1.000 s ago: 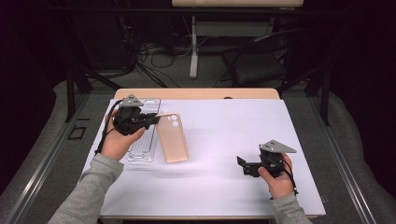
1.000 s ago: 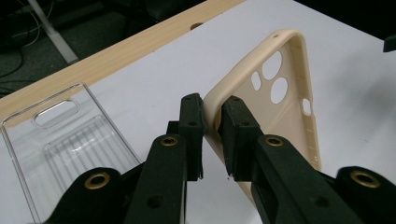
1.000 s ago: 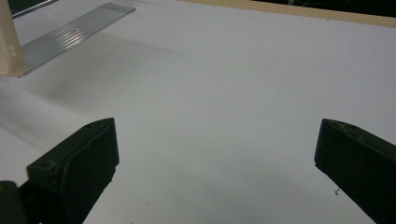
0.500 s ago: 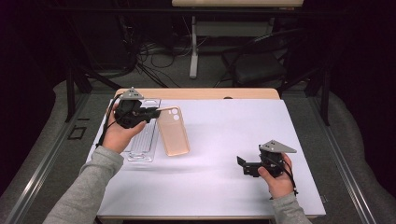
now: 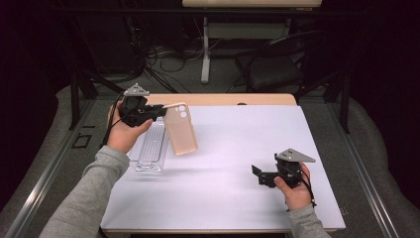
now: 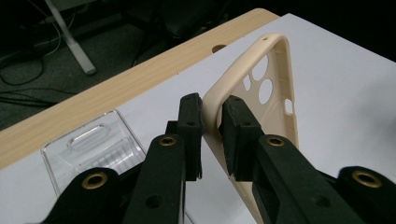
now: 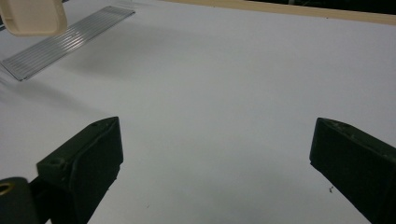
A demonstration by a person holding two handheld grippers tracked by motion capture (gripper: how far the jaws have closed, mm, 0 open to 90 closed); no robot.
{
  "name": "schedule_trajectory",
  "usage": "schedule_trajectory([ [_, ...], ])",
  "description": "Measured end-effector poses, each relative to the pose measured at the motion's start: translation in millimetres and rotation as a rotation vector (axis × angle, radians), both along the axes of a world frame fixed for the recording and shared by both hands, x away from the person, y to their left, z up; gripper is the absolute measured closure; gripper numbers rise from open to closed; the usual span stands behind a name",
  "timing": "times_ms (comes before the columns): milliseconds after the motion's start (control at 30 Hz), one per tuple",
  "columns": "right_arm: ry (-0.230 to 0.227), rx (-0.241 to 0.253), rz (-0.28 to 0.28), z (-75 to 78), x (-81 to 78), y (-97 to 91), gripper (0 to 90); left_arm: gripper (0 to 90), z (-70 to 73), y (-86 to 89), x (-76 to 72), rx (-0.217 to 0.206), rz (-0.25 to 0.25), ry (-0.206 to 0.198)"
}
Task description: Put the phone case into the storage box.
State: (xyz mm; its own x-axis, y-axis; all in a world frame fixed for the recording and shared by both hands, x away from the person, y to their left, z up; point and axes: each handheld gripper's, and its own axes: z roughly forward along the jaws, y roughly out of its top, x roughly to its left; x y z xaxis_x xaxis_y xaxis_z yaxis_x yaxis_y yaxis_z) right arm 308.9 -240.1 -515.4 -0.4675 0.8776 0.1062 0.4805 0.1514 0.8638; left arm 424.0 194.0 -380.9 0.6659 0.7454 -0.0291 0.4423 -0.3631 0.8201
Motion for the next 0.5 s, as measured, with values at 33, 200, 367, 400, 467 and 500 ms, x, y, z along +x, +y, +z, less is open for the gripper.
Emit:
schedule_trajectory([
  [33,-0.002,0.002,-0.001,-0.2,0.2,0.0,2.5,78.8,0.7,0.9,1.5,-0.002,0.0,-0.006],
  [200,-0.002,-0.003,0.0,-0.8,0.3,-0.3,2.6,78.9,3.7,4.4,7.9,0.008,-0.009,-0.031],
  [367,-0.003,-0.002,-0.002,-2.1,0.6,-0.4,2.7,78.9,5.6,9.7,13.7,0.022,-0.004,-0.075],
  [400,-0.002,-0.003,-0.002,-2.2,0.7,-0.5,2.8,78.9,6.1,10.8,14.8,0.029,-0.006,-0.084],
  [467,-0.005,-0.004,-0.001,-2.4,0.8,-0.4,2.8,78.9,6.8,11.9,16.4,0.046,-0.008,-0.106],
  [500,-0.004,-0.004,-0.001,-2.5,0.8,-0.4,2.8,78.9,7.2,12.2,17.4,0.054,-0.009,-0.112],
])
